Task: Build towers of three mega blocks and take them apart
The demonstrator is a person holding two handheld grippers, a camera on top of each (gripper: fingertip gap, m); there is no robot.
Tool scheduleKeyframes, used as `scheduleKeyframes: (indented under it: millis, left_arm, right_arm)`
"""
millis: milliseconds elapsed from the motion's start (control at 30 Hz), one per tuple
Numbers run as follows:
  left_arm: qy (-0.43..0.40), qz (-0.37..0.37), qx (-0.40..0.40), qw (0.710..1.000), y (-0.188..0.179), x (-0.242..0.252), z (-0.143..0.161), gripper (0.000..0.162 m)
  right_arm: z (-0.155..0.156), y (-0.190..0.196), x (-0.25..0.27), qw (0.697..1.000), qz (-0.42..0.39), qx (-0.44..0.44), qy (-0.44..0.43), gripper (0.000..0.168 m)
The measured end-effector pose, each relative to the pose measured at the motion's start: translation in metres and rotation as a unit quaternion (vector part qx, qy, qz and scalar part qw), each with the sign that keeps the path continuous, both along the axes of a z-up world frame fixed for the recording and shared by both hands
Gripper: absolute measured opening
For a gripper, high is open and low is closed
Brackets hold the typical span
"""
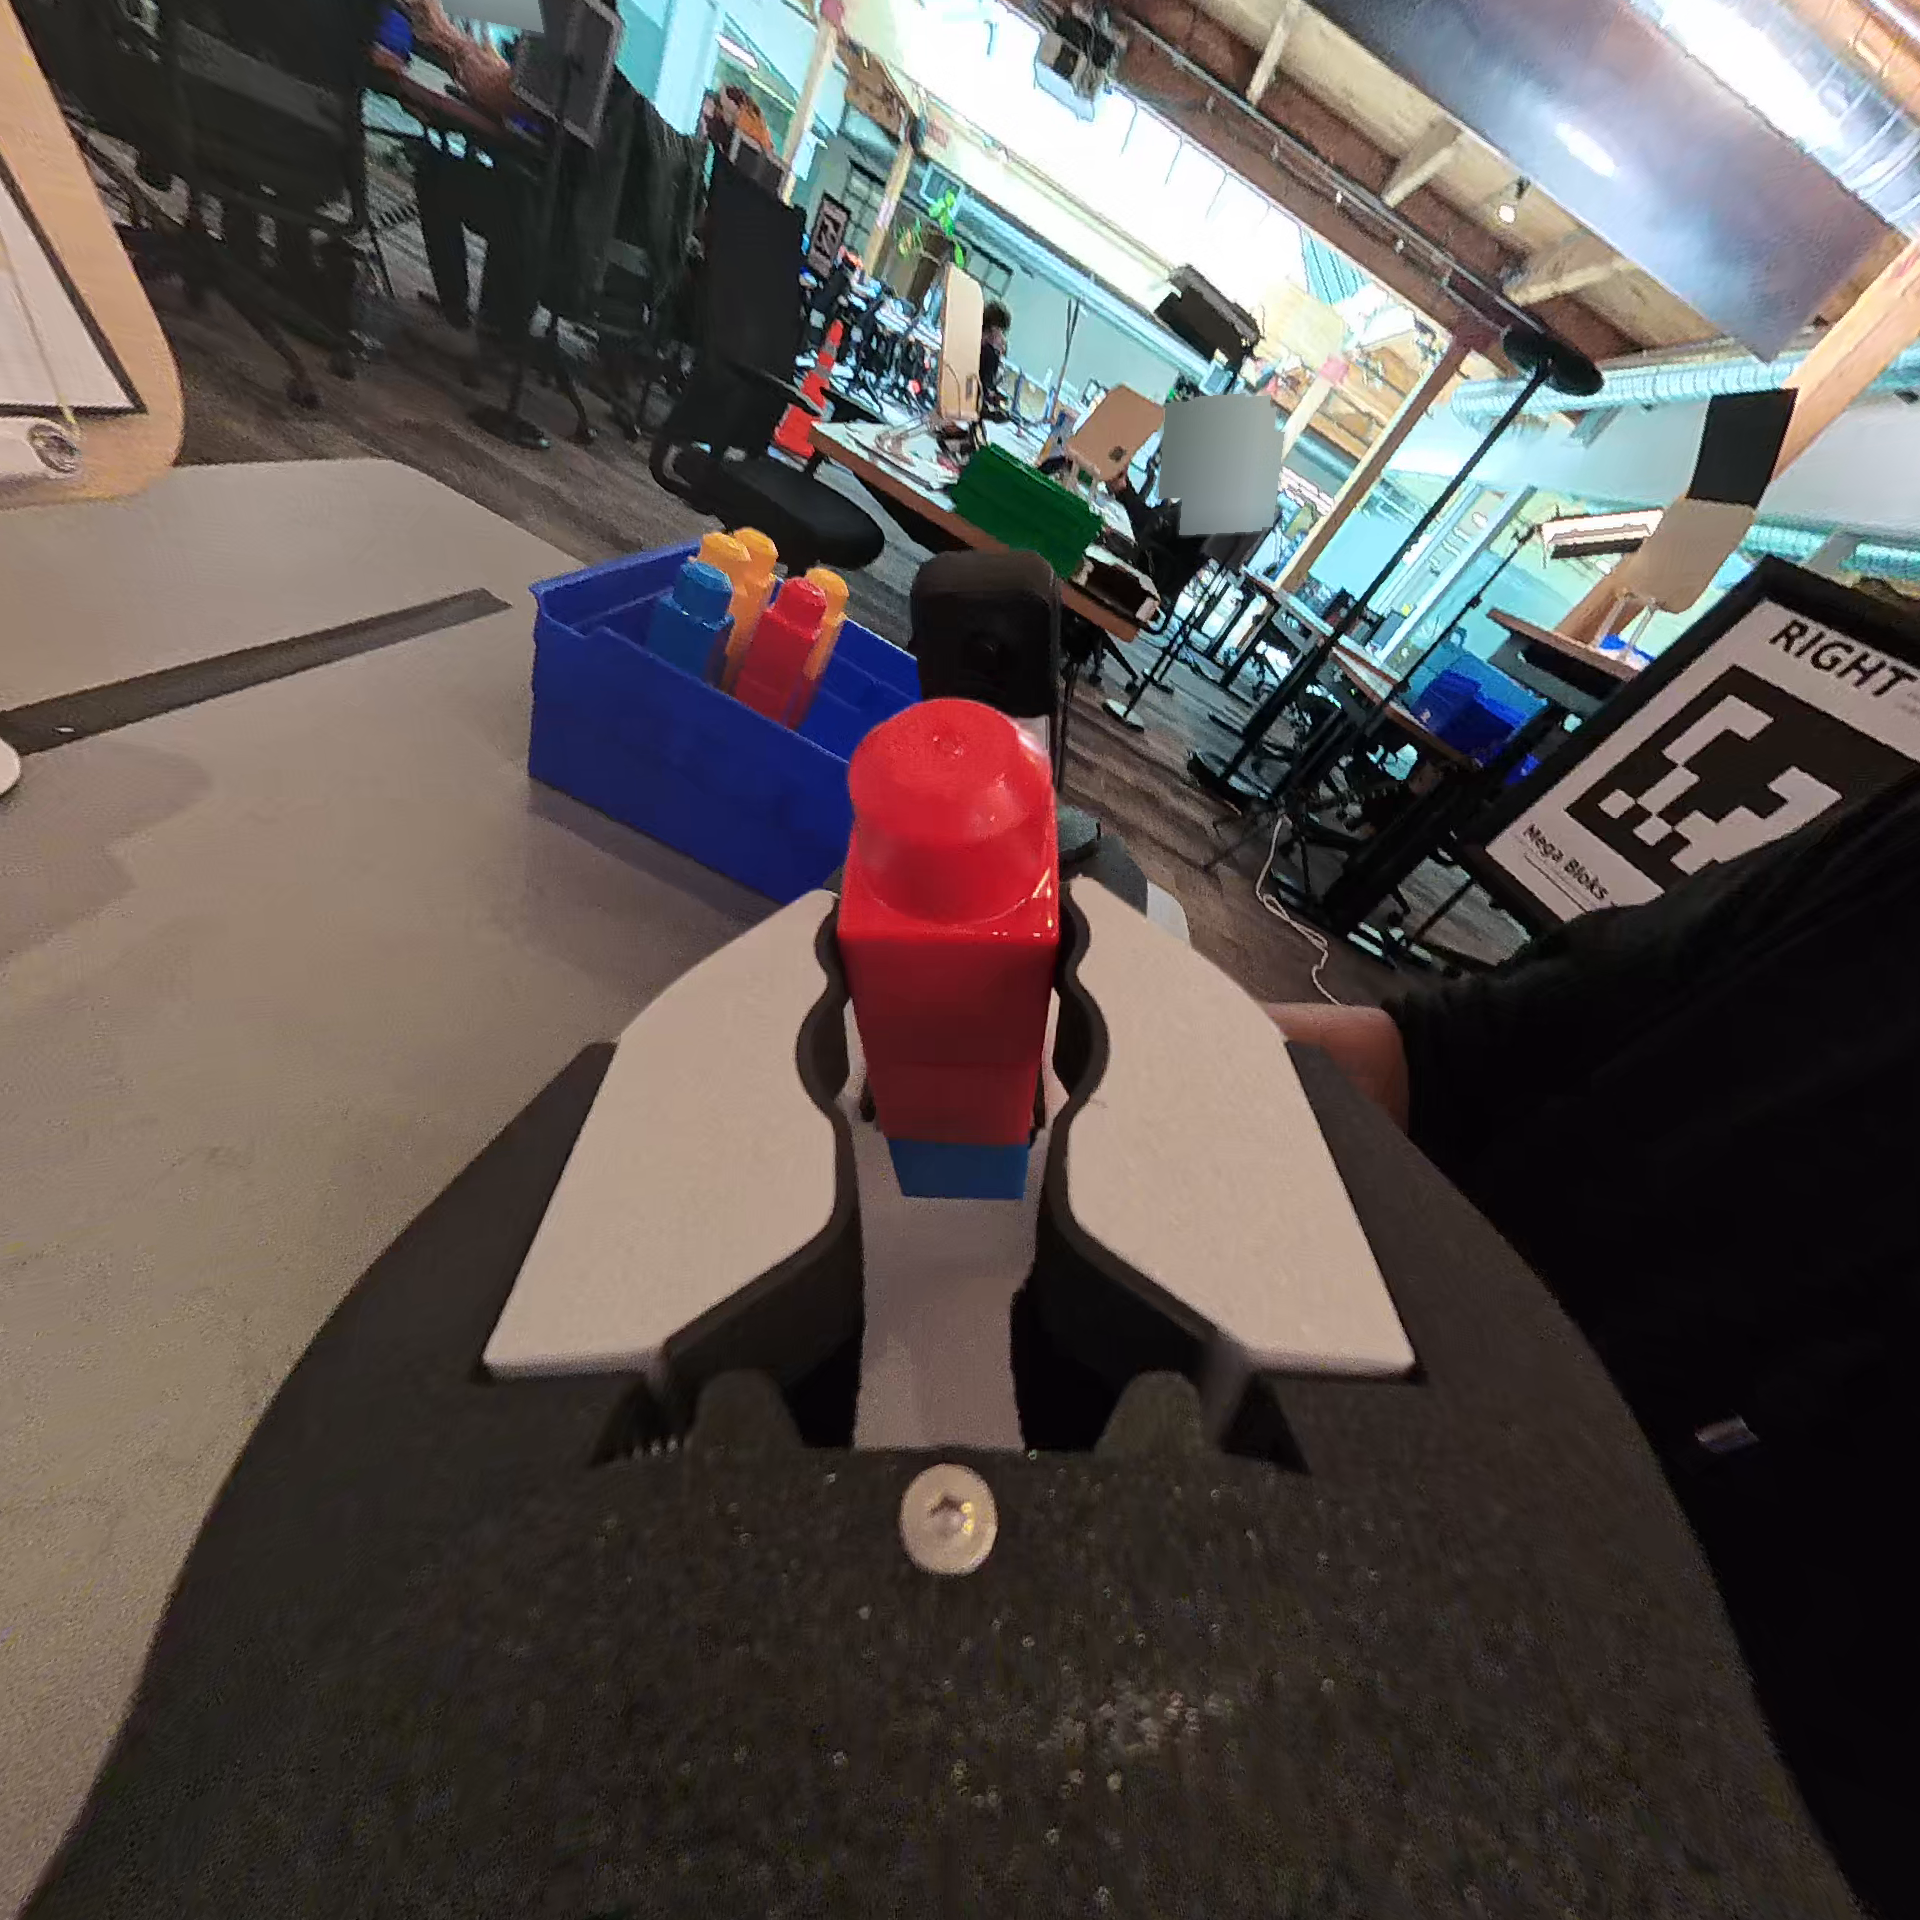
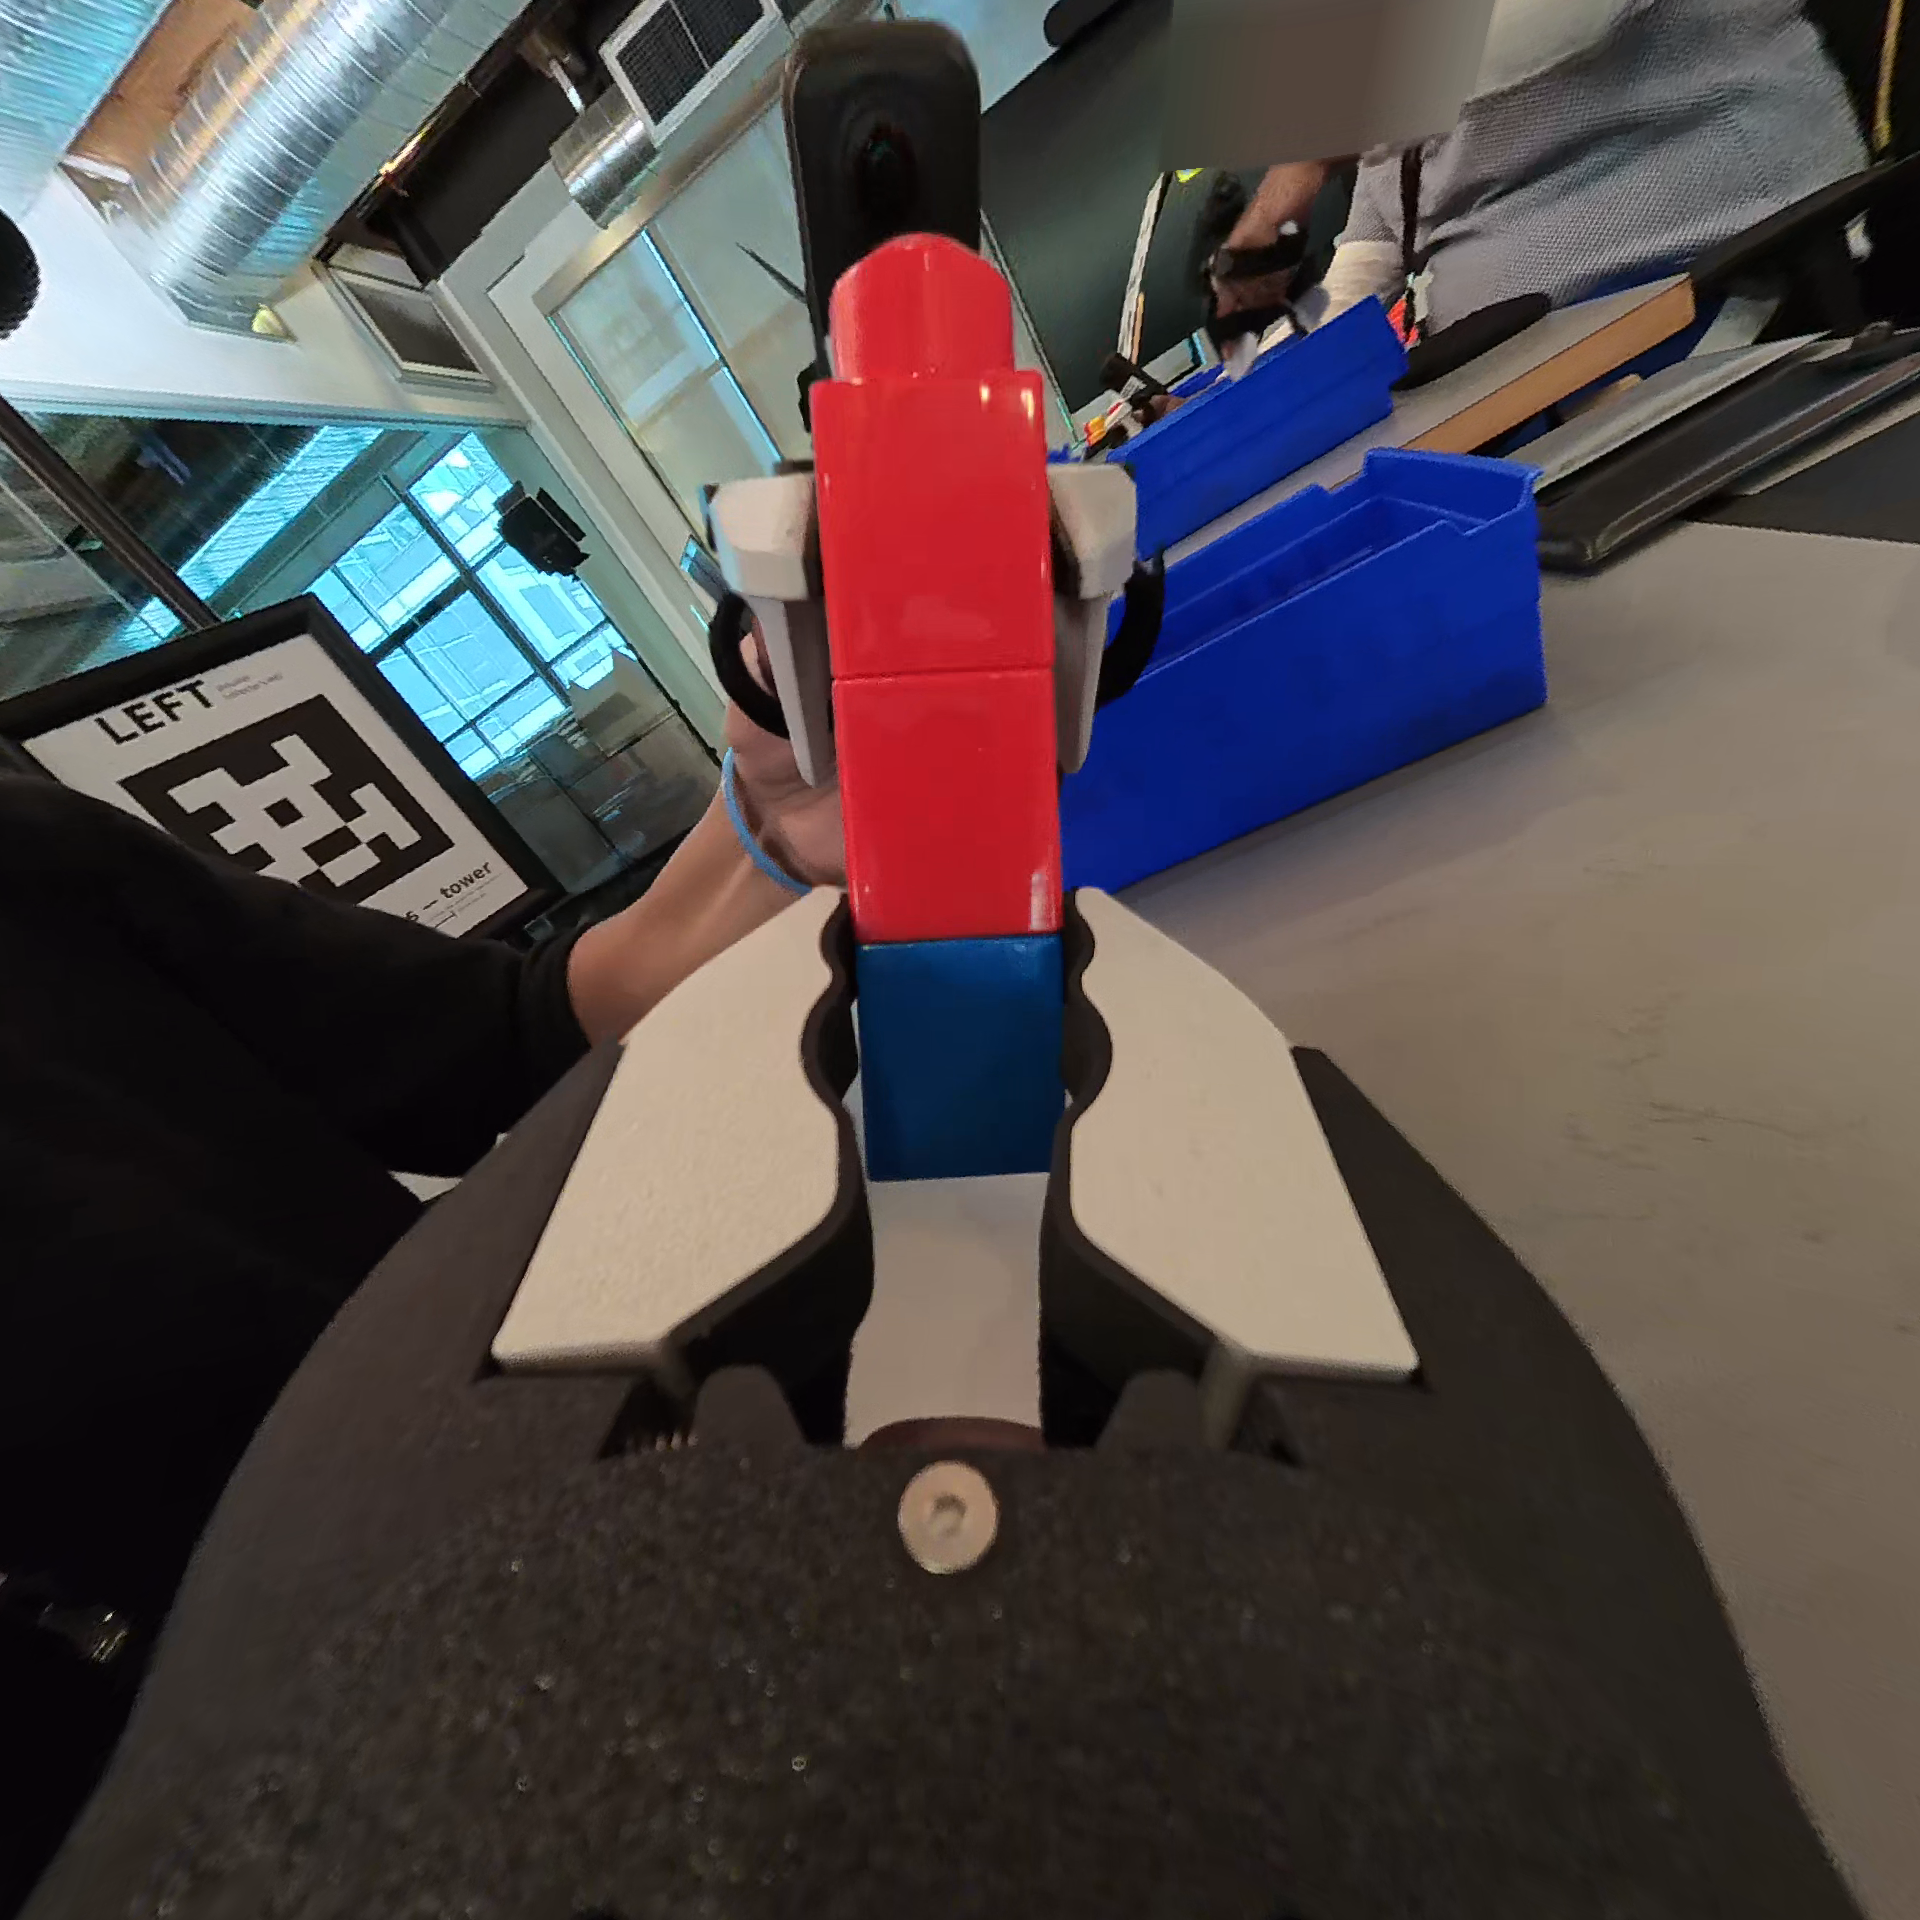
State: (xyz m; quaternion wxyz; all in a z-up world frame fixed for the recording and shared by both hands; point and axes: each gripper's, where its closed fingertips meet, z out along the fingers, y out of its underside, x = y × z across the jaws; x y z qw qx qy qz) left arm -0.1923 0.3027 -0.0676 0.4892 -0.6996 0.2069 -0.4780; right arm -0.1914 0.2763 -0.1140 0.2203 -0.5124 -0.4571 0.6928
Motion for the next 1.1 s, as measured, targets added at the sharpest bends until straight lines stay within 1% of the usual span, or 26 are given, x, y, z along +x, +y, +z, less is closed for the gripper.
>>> scheduleKeyframes:
  millis: [133, 400, 467, 533, 600, 633, 700, 767, 833, 900, 967, 1000, 1100]
  left_arm:
    - [0.012, -0.016, -0.010, 1.000, 0.000, 0.002, -0.001, 0.037]
    - [0.013, 0.005, -0.036, 0.999, 0.006, 0.000, -0.009, 0.036]
    - [0.016, 0.017, -0.045, 0.999, 0.009, -0.003, -0.011, 0.036]
    - [0.025, 0.053, -0.050, 0.997, 0.017, -0.011, -0.015, 0.036]
    - [0.036, 0.094, -0.050, 0.994, 0.026, -0.020, -0.017, 0.036]
    - [0.040, 0.118, -0.056, 0.991, 0.030, -0.026, -0.020, 0.036]
    - [0.043, 0.143, -0.063, 0.987, 0.036, -0.030, -0.023, 0.036]
    - [0.058, 0.163, -0.077, 0.982, 0.041, -0.029, -0.032, 0.036]
    - [0.074, 0.170, -0.088, 0.979, 0.044, -0.024, -0.041, 0.036]
    - [0.073, 0.168, -0.093, 0.979, 0.044, -0.018, -0.044, 0.036]
    - [0.069, 0.167, -0.100, 0.978, 0.045, -0.013, -0.045, 0.036]
    - [0.067, 0.167, -0.102, 0.978, 0.045, -0.011, -0.045, 0.036]
    - [0.073, 0.176, -0.097, 0.977, 0.045, -0.010, -0.044, 0.037]
  right_arm:
    - [-0.002, -0.001, 0.000, 1.000, 0.005, -0.001, -0.004, 0.035]
    - [-0.011, 0.003, -0.003, 1.000, -0.007, -0.006, -0.021, 0.036]
    - [-0.013, 0.009, -0.006, 0.999, -0.030, -0.005, -0.024, 0.038]
    - [-0.018, 0.021, -0.010, 0.996, -0.080, 0.026, -0.043, 0.045]
    - [-0.026, 0.033, -0.011, 0.984, -0.136, 0.089, -0.076, 0.053]
    - [-0.028, 0.040, -0.010, 0.973, -0.167, 0.128, -0.092, 0.054]
    - [-0.025, 0.050, -0.009, 0.945, -0.224, 0.208, -0.113, 0.053]
    - [-0.020, 0.053, -0.011, 0.921, -0.260, 0.262, -0.124, 0.052]
    - [-0.019, 0.053, -0.016, 0.907, -0.276, 0.284, -0.140, 0.052]
    - [-0.020, 0.054, -0.020, 0.905, -0.285, 0.279, -0.148, 0.050]
    - [-0.018, 0.056, -0.022, 0.905, -0.297, 0.267, -0.148, 0.041]
    - [-0.018, 0.057, -0.022, 0.903, -0.302, 0.265, -0.151, 0.039]
    - [-0.017, 0.059, -0.021, 0.895, -0.310, 0.278, -0.158, 0.038]
